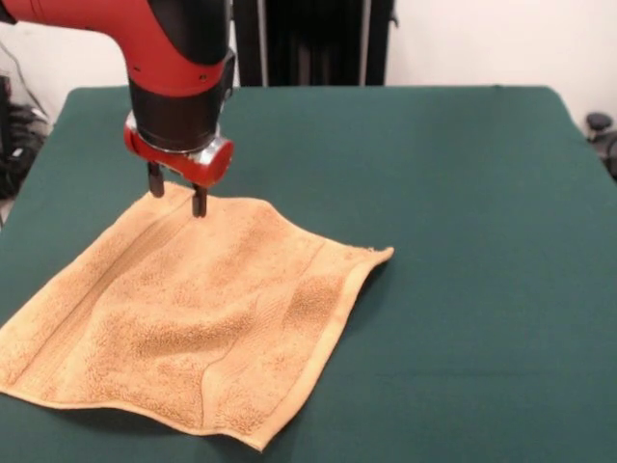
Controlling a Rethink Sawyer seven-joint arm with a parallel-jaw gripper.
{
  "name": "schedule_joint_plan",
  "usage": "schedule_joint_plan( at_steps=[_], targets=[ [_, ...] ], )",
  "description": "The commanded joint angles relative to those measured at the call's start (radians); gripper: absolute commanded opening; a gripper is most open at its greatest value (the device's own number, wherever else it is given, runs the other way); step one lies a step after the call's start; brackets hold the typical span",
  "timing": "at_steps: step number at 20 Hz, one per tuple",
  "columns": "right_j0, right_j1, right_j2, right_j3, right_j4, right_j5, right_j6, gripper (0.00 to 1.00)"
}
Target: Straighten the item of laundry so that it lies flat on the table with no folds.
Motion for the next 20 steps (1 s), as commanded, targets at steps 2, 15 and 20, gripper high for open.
schedule_joint_plan(
  at_steps=[2, 15, 20],
  targets=[
    [0.018, 0.02, 0.095, 0.095, -0.065, 0.051, -0.353, 1.0],
    [0.017, -0.023, 0.078, 0.122, -0.09, 0.095, -0.387, 1.0],
    [0.03, -0.05, 0.06, 0.108, -0.115, 0.162, -0.44, 1.0]
  ],
)
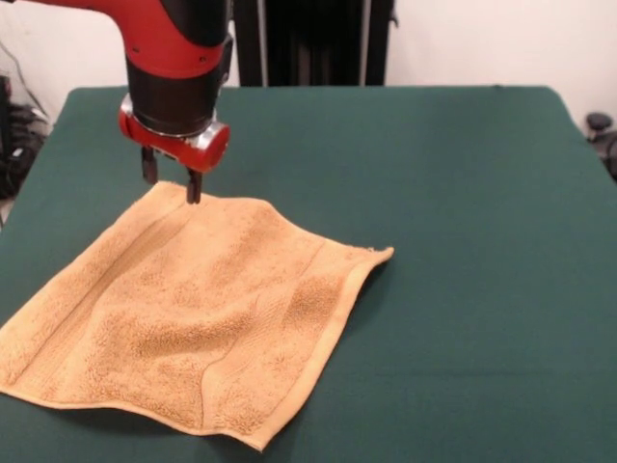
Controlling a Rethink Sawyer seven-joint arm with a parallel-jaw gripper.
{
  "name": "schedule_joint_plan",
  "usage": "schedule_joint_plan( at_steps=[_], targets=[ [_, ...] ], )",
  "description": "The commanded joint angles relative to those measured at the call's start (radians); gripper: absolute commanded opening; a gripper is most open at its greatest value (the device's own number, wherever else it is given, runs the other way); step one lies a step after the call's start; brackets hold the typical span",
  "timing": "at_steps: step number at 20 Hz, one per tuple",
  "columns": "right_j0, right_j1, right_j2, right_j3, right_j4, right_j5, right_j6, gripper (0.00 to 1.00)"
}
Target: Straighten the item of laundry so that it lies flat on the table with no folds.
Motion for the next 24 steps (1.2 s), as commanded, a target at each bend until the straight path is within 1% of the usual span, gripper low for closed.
schedule_joint_plan(
  at_steps=[1, 6, 11, 13, 18, 21, 24],
  targets=[
    [0.031, -0.014, 0.055, 0.078, -0.101, 0.146, -0.441, 1.0],
    [0.026, -0.002, 0.051, 0.072, -0.151, 0.112, -0.442, 1.0],
    [0.027, 0.011, 0.048, 0.048, -0.172, 0.104, -0.444, 1.0],
    [0.014, 0.025, 0.057, 0.047, -0.16, 0.084, -0.437, 1.0],
    [-0.076, 0.058, 0.125, 0.111, -0.094, -0.059, -0.393, 1.0],
    [-0.109, 0.081, 0.158, 0.135, -0.081, -0.123, -0.374, 1.0],
    [-0.13, 0.096, 0.178, 0.146, -0.083, -0.16, -0.353, 1.0]
  ],
)
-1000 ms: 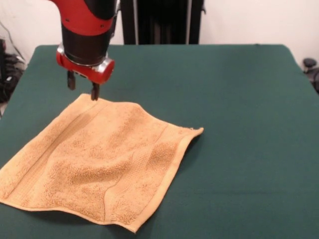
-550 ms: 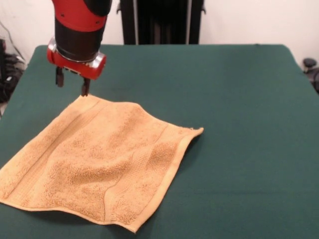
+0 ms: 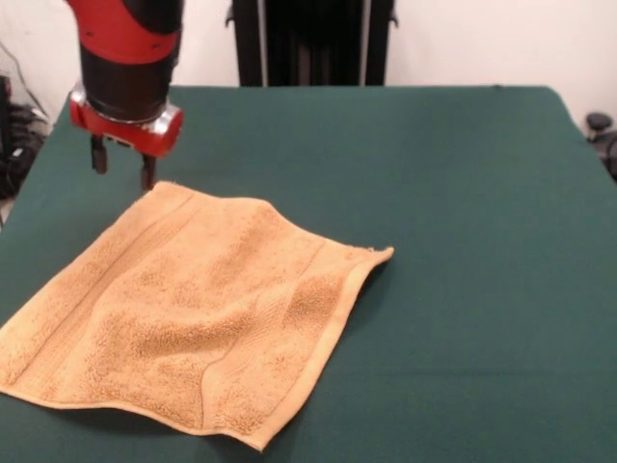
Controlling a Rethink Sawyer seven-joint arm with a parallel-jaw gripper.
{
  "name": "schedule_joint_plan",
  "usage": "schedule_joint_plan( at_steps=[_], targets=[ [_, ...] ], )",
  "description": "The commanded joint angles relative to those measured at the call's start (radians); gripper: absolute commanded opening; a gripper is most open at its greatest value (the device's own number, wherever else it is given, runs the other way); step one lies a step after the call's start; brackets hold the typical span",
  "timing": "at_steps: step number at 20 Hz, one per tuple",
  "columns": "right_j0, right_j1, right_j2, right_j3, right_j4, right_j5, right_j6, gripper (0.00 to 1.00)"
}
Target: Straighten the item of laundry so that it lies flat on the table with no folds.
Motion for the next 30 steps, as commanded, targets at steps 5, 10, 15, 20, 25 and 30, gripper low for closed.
schedule_joint_plan(
  at_steps=[5, 10, 15, 20, 25, 30],
  targets=[
    [-0.074, 0.134, 0.165, 0.151, 0.02, -0.222, -0.187, 1.0],
    [-0.112, 0.153, 0.19, 0.175, 0.013, -0.293, -0.183, 1.0],
    [-0.137, 0.169, 0.209, 0.195, -0.02, -0.394, -0.154, 1.0],
    [-0.127, 0.188, 0.192, 0.192, -0.038, -0.451, -0.097, 1.0],
    [-0.095, 0.176, 0.167, 0.176, -0.046, -0.427, -0.093, 1.0],
    [-0.066, 0.156, 0.143, 0.173, -0.07, -0.427, -0.072, 1.0]
  ],
)
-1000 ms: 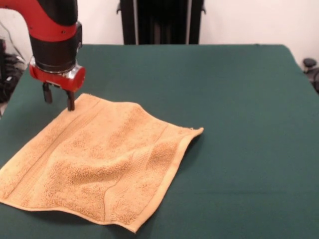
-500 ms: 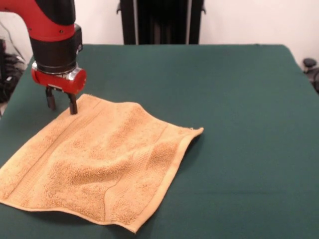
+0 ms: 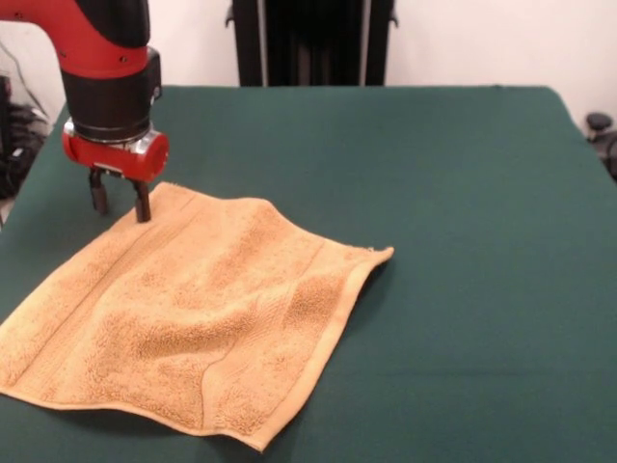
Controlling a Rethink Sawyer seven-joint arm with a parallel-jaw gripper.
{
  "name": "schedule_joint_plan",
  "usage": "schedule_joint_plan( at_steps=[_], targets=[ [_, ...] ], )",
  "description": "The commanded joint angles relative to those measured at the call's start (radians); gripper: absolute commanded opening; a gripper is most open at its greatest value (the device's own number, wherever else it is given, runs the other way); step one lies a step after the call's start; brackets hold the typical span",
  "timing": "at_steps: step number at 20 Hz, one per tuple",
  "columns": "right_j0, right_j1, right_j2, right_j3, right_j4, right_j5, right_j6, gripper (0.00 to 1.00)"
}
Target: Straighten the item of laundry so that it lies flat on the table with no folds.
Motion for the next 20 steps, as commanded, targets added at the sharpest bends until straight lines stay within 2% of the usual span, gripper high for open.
schedule_joint_plan(
  at_steps=[1, 4, 5, 20],
  targets=[
    [0.095, 0.099, 0.075, 0.078, -0.051, -0.119, -0.075, 1.0],
    [0.093, 0.1, 0.078, 0.077, -0.05, -0.112, -0.083, 1.0],
    [0.089, 0.102, 0.081, 0.078, -0.048, -0.113, -0.083, 0.0],
    [0.111, 0.094, 0.062, 0.071, -0.026, -0.044, -0.084, 0.0]
  ],
)
